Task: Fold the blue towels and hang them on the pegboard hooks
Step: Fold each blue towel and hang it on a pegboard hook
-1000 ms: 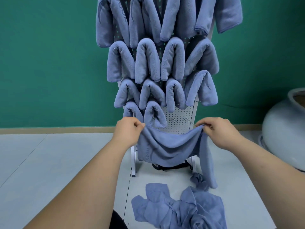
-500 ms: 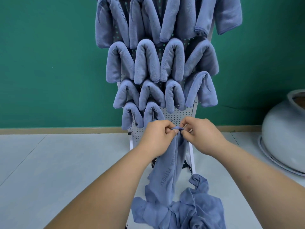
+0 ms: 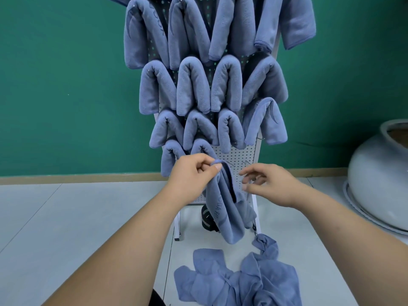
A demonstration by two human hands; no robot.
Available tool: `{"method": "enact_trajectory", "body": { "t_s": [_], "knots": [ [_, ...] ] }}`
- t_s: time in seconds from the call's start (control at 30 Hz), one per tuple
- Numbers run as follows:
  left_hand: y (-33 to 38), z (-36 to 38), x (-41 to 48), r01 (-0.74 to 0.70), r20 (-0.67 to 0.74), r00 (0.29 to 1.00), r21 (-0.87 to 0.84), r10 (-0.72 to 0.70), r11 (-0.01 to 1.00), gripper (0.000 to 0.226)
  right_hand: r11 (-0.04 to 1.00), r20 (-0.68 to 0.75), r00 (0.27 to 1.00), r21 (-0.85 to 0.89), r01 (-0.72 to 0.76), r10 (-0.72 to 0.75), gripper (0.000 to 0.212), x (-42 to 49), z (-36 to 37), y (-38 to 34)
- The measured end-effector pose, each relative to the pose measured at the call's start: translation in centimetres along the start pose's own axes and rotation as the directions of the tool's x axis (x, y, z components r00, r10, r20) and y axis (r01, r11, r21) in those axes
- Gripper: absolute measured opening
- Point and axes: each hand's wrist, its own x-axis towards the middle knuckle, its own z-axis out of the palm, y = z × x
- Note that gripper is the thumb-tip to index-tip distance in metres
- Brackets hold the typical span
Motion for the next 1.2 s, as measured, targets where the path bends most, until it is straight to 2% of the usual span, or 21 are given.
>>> {"method": "enact_trajectory", "body": {
  "t_s": [0.07, 0.17, 0.3, 0.43, 0.57, 0.7, 0.8, 1.0, 1.07, 1.2],
  "knots": [
    [-0.1, 0.8, 0.0, 0.009, 0.029, 1.000, 0.028, -0.010, 1.000, 0.006, 0.998, -0.005, 0.998, 0.029, 0.058, -0.058, 0.031, 0.1, 0.8, -1.4],
    [0.5, 1.7, -0.1, -0.011, 0.050, 0.999, 0.012, 0.011, 1.000, 0.005, 0.987, -0.050, 0.993, -0.127, 0.099, -0.106, 0.021, 0.3, 2.0, -2.1],
    [0.9, 1.9, -0.3, -0.026, 0.056, 0.998, -0.019, 0.027, 0.999, 0.007, 0.963, -0.111, 0.993, -0.268, -0.004, -0.027, 0.015, 0.6, 2.6, -1.6],
    [0.2, 1.0, -0.1, -0.007, 0.063, 0.998, -0.034, 0.009, 0.999, 0.008, 0.976, -0.180, 0.983, -0.210, -0.064, 0.025, 0.006, 0.7, 2.5, -1.4],
    [-0.1, 1.0, -0.1, 0.012, 0.109, 0.994, -0.041, -0.007, 0.999, 0.008, 0.994, -0.105, 0.988, -0.011, 0.109, -0.109, 0.007, 0.3, 3.0, -2.6],
    [-0.2, 1.4, 0.0, 0.025, 0.109, 0.994, -0.030, -0.022, 0.999, 0.007, 0.978, -0.175, 0.973, -0.171, 0.119, -0.149, 0.024, 0.5, 3.5, -2.8],
    [0.1, 1.4, 0.0, 0.022, 0.075, 0.997, -0.034, -0.019, 0.999, 0.008, 0.961, -0.194, 0.973, -0.267, 0.073, -0.128, 0.014, 0.8, 3.6, -2.5],
    [0.1, -0.5, 0.4, 0.023, -0.092, 0.995, -0.117, -0.034, 0.993, 0.010, 0.953, -0.155, 0.988, -0.299, -0.047, 0.000, 0.018, 1.0, 2.1, -0.3],
    [0.0, -1.4, 0.6, 0.039, -0.171, 0.983, -0.167, -0.068, 0.985, 0.013, 0.946, -0.157, 0.987, -0.311, -0.088, 0.040, 0.011, 1.2, 1.3, 0.9],
    [-1.5, -2.8, 1.4, 0.110, -0.305, 0.938, -0.185, -0.164, 0.976, 0.018, 0.939, -0.207, 0.972, -0.296, -0.173, 0.114, 0.019, 1.0, -0.5, 2.7]
  ]
}}
